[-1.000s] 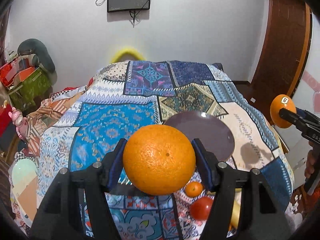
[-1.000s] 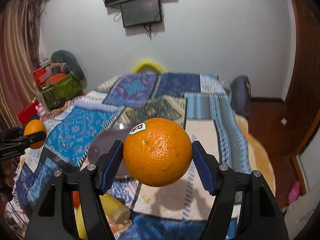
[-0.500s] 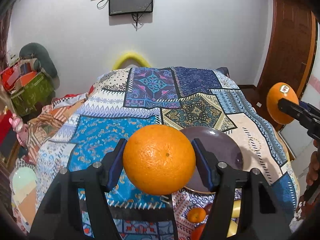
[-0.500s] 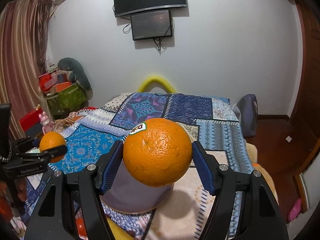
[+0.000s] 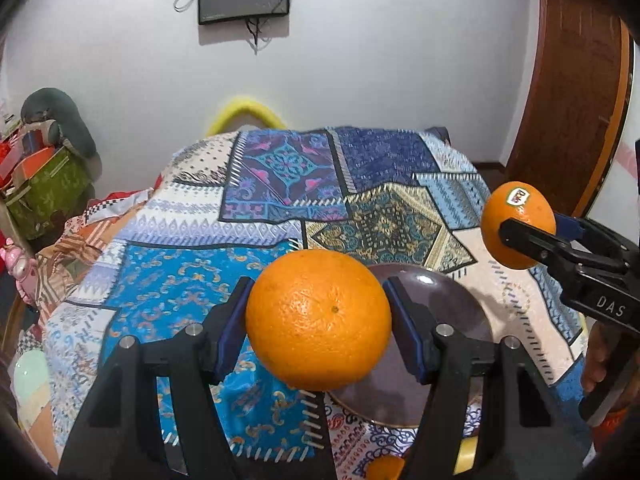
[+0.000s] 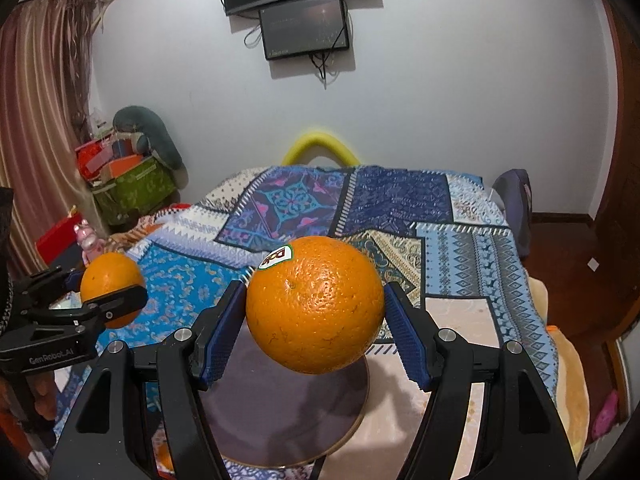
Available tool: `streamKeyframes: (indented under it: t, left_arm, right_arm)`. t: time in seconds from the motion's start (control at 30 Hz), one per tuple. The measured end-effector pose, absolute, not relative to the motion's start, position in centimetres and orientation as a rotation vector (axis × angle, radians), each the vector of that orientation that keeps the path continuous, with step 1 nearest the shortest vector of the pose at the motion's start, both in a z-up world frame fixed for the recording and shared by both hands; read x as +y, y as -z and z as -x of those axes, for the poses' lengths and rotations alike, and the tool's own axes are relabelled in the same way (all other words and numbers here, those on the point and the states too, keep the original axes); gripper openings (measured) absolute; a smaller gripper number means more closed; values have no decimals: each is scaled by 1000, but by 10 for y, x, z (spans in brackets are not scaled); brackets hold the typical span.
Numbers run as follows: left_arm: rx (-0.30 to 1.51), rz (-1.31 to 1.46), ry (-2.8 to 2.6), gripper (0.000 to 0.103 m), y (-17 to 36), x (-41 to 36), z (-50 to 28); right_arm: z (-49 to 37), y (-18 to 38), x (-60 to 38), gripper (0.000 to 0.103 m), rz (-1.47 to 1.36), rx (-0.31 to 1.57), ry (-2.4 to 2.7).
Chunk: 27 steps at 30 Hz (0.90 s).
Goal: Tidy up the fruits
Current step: 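Carry both oranges onto the dark plate and open both grippers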
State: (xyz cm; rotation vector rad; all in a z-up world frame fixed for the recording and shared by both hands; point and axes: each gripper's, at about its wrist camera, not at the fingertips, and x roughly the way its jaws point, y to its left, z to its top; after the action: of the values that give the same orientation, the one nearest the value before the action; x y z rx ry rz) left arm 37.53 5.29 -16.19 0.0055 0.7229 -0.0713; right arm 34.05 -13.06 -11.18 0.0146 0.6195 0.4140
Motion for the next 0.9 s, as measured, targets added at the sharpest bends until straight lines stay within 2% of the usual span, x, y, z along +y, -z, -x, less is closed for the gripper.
streamKeyframes:
  t: [0.5,0.9]
  left_arm:
    - [944,-32,154,65,230,30,-422]
    - [988,-38,179,65,247,26,-433]
  right_arm:
    - [-375,170,-125,66,10,798,-434]
    - [-382,189,-125,67,21,859,-431]
